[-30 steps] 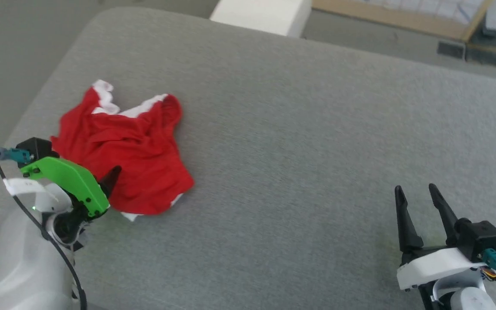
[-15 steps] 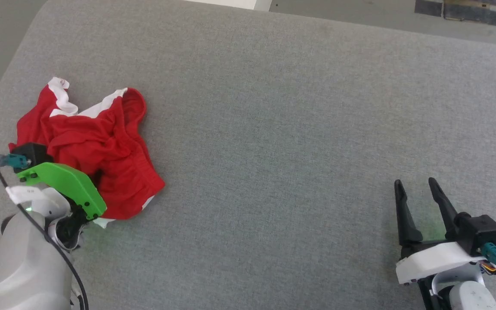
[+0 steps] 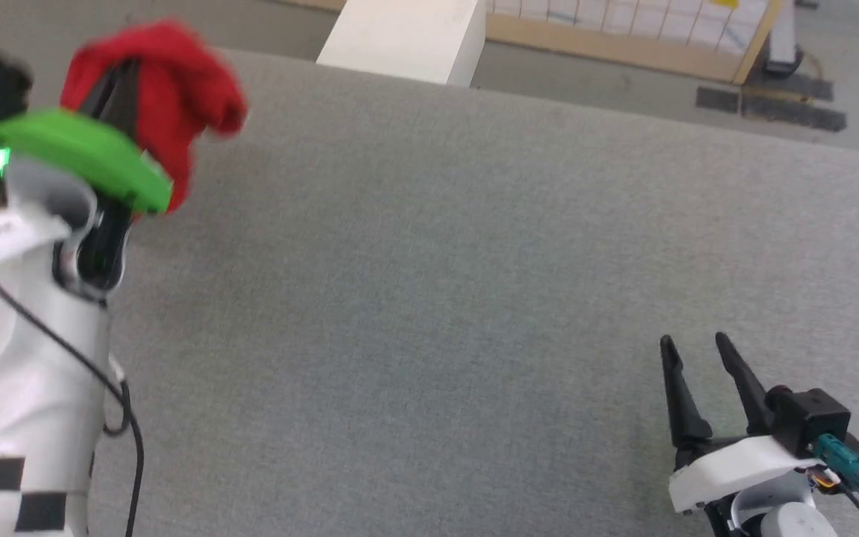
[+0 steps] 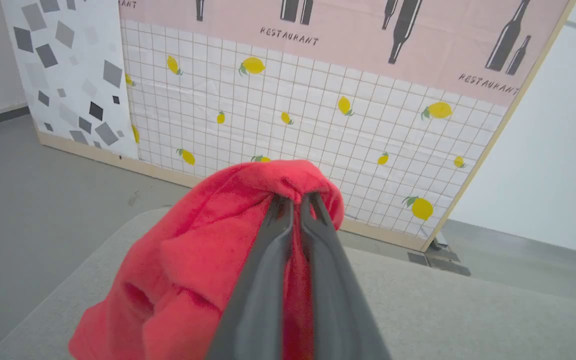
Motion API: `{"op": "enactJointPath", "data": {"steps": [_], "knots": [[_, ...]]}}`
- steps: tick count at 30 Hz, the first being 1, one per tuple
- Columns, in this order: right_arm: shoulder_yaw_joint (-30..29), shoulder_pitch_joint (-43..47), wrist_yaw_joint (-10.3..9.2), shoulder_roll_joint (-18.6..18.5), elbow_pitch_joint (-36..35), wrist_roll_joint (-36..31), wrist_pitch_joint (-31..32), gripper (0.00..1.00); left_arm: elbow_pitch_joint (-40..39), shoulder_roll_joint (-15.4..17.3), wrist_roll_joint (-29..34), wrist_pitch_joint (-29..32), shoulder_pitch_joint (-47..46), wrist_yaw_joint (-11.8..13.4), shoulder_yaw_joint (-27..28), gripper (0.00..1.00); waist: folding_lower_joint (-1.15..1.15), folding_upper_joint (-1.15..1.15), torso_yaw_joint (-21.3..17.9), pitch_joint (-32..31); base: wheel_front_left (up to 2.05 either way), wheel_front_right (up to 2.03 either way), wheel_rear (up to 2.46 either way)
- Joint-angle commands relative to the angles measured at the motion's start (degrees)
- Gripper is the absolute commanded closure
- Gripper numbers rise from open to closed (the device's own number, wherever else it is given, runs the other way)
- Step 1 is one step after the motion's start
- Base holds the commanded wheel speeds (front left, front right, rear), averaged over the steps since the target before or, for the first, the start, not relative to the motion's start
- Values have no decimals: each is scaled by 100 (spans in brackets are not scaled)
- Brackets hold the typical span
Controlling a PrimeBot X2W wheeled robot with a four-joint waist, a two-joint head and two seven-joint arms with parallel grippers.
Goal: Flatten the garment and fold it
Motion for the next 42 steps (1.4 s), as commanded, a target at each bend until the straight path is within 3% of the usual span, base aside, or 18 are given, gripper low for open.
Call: {"op": "enactJointPath", "data": {"steps": [1,5,14,18,27,28,29,30,35,42], "knots": [[15,86,-8,-6,55,75,-42,0,-252,103,-167,29,-228,-37,-208,100,0,58,-216,-284,0,0,0],[38,210,-8,-6,47,243,-49,0,-975,176,-659,275,-759,-38,-1061,100,0,58,-797,-545,0,0,0],[-47,307,-8,-6,-9,275,-50,0,-811,-162,-1134,465,-220,-39,-2363,100,0,58,-1618,-482,0,0,0],[-118,377,-8,-6,-19,259,-51,0,-469,-151,-1267,786,299,-39,-2978,100,0,58,-1860,-461,0,0,0],[-180,478,-8,-6,-54,305,-51,0,370,-508,-1767,2100,1228,220,-3585,100,0,58,-1945,-447,0,0,0],[-169,473,-8,-6,-53,317,-51,0,385,-546,-1866,2260,1280,251,-3596,93,0,58,-1920,-451,0,0,0],[-164,470,-8,-6,-55,327,-51,0,378,-570,-1944,2376,1309,270,-3596,79,0,58,-1894,-455,0,0,0],[-153,462,-8,-6,-56,337,-51,0,344,-586,-2047,2487,1328,294,-3566,0,0,58,-1862,-460,0,0,0],[-129,449,-8,-6,-35,364,-51,0,-71,-530,-2483,2484,1283,464,-3093,0,0,58,-1704,-554,0,0,0],[-131,493,-8,-6,7,411,-51,0,-878,-225,-2956,1577,1421,747,-1930,0,0,58,-1494,-740,0,0,0]]}}
